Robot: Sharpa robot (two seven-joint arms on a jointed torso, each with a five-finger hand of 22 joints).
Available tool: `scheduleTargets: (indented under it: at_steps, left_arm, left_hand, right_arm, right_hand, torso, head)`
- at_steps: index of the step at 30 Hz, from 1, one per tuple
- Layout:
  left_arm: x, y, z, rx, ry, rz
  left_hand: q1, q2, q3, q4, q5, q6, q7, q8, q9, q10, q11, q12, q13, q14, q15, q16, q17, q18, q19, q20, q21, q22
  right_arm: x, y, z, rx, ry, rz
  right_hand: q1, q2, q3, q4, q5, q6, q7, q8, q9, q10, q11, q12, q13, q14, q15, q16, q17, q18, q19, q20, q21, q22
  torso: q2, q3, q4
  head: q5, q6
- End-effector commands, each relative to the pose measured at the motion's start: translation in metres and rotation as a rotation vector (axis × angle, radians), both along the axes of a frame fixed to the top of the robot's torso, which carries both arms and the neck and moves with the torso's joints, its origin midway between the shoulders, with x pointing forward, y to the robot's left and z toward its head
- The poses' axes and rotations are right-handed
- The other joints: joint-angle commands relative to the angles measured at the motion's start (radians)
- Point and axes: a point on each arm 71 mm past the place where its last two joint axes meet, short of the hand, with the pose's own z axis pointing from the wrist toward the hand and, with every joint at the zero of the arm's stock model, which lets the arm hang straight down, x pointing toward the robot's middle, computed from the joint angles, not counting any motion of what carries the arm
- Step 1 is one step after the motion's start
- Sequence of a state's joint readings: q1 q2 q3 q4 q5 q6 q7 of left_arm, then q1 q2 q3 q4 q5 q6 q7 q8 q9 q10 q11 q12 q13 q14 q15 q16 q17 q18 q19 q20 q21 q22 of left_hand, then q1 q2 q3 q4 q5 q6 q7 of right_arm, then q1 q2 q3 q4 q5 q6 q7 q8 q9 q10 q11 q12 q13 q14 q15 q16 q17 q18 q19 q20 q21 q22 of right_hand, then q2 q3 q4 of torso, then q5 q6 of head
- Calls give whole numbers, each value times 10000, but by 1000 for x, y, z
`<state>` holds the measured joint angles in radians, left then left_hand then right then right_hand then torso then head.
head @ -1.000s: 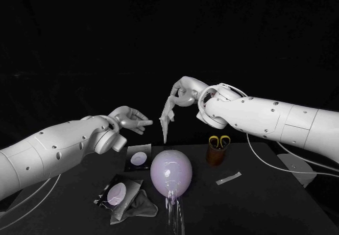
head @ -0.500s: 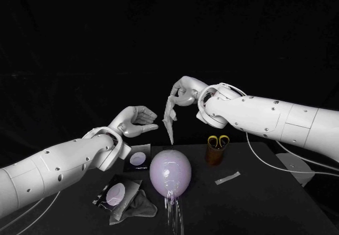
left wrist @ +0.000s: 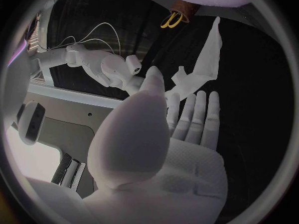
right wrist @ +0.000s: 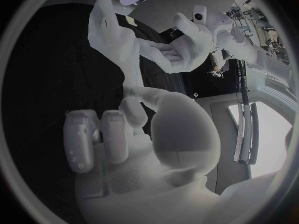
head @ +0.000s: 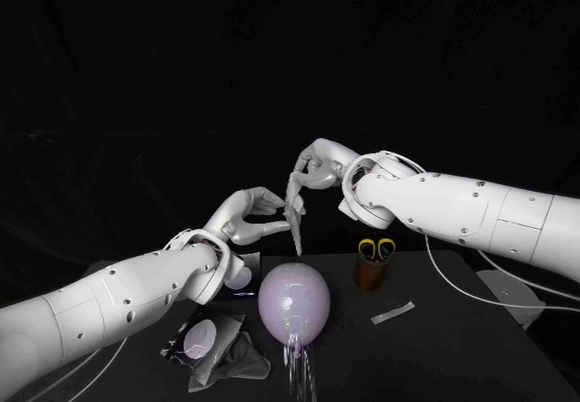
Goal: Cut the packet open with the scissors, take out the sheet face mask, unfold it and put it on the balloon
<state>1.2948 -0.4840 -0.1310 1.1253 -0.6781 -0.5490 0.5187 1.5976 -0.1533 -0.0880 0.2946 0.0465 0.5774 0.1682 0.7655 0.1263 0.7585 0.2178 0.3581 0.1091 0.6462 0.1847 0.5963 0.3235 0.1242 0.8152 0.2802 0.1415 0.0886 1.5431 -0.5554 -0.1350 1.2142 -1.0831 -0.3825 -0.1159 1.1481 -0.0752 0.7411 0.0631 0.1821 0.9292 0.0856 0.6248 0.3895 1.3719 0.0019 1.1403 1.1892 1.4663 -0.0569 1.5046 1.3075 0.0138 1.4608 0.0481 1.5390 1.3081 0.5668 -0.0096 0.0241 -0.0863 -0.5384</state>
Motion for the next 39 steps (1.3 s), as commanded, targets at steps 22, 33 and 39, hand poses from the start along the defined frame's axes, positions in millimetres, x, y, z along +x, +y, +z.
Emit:
scheduleTargets:
  at_steps: [22, 33, 39]
  left_arm:
    - [11, -2, -3, 253, 650, 2176]
    - [12, -1, -5, 308, 855, 2229]
    - [11, -1, -3, 155, 703, 2159]
  left_hand:
    - [-97, 955, -1624, -81, 22, 1197, -124, 106, 258, 718, -1257, 5912, 2884, 5452, -1491, 8439, 6451, 321, 2296, -1562, 8649, 6360]
    - [619, 1458, -1936, -181, 19, 1475, -253, 160, 425, 828, -1406, 6909, 3322, 6679, -1608, 9064, 8199, 169, 2534, -1524, 10507, 8383]
    - [1002, 1863, -1777, -184, 26, 1708, -365, 171, 449, 787, -1516, 6954, 3334, 6694, -1692, 9088, 8210, 175, 2447, -1559, 10656, 8494]
  right_arm:
    - [-13, 16, 6, 892, -569, 820]
    - [-15, 19, 6, 891, -556, 925]
    - [-12, 19, 5, 831, -467, 827]
  right_hand:
    - [-197, 26, 851, -1171, 751, 234, -117, 69, 3, 301, -55, 339, 417, 927, -59, 259, 2254, -138, 1100, -16, 318, 2627]
    - [-211, 27, 831, -1185, 844, 249, -124, 72, 3, 330, -61, 385, 476, 933, -64, 278, 2273, -138, 1100, -20, 318, 2627]
    - [-218, 27, 823, -1188, 878, 255, -126, 74, 4, 338, -63, 395, 493, 932, -65, 275, 2271, -138, 1100, -22, 318, 2627]
  torso:
    - [0, -9, 28]
    - [10, 1, 20]
    - [7, -3, 23]
  head:
    - [-3, -54]
    - [11, -52]
    - [30, -90]
